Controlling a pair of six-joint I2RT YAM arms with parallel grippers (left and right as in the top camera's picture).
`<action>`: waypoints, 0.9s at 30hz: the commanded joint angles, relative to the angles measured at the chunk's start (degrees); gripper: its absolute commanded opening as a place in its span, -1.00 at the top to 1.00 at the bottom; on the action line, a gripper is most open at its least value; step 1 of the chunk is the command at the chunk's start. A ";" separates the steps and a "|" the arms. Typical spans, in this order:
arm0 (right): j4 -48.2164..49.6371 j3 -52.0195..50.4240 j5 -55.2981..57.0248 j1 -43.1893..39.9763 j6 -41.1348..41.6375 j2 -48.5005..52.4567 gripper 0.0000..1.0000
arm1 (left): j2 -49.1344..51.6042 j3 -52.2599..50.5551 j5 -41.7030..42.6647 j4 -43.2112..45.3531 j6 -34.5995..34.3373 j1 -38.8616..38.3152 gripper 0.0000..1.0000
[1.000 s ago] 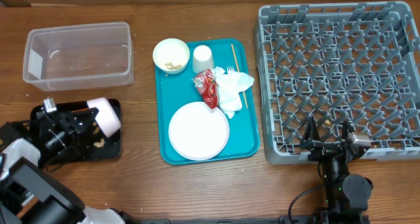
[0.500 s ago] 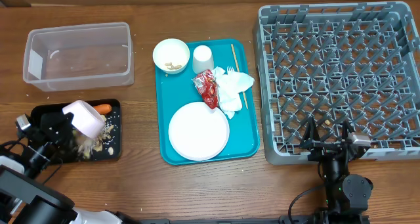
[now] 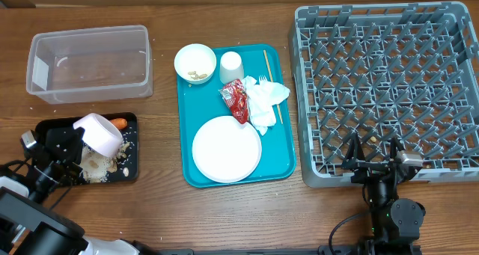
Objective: Sort waste into correct bins and load items into the dishwasher rack
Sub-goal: 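Move the bowl over the black tray and tip out its contents, then return the emptied bowl to the teal tray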
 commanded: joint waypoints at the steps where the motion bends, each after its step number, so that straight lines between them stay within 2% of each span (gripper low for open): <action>1: 0.35 -0.59 0.09 0.26 -0.07 -0.46 -1.00 | -2.89 0.20 0.52 -3.91 8.15 -1.09 0.92; 6: 0.35 -0.59 0.09 0.26 -0.07 -0.46 -1.00 | -12.11 1.73 -7.30 -12.96 11.65 -4.50 0.92; 8: 0.35 -0.59 0.09 0.26 -0.04 -0.46 -0.99 | -18.97 3.82 -14.01 -16.50 11.08 -8.85 0.92; 11: 0.35 -0.59 0.09 0.26 -0.04 -0.46 -1.00 | -25.42 5.84 -20.92 -15.91 6.21 -15.54 0.92; 16: 0.35 -0.59 0.09 0.26 -0.07 -0.46 -1.00 | -32.83 6.78 -35.85 -5.51 -3.26 -33.20 0.92; 20: 0.35 -0.59 0.09 0.26 -0.04 -0.46 -1.00 | -32.94 6.78 -58.10 3.13 -11.69 -50.01 0.92; 23: 0.35 -0.59 0.09 0.26 -0.07 -0.46 -1.00 | -30.08 6.78 -73.16 7.89 -13.68 -61.55 0.92; 27: 0.35 -0.59 0.09 0.26 -0.07 -0.46 -1.00 | -23.50 6.78 -87.19 15.02 -13.40 -73.68 0.92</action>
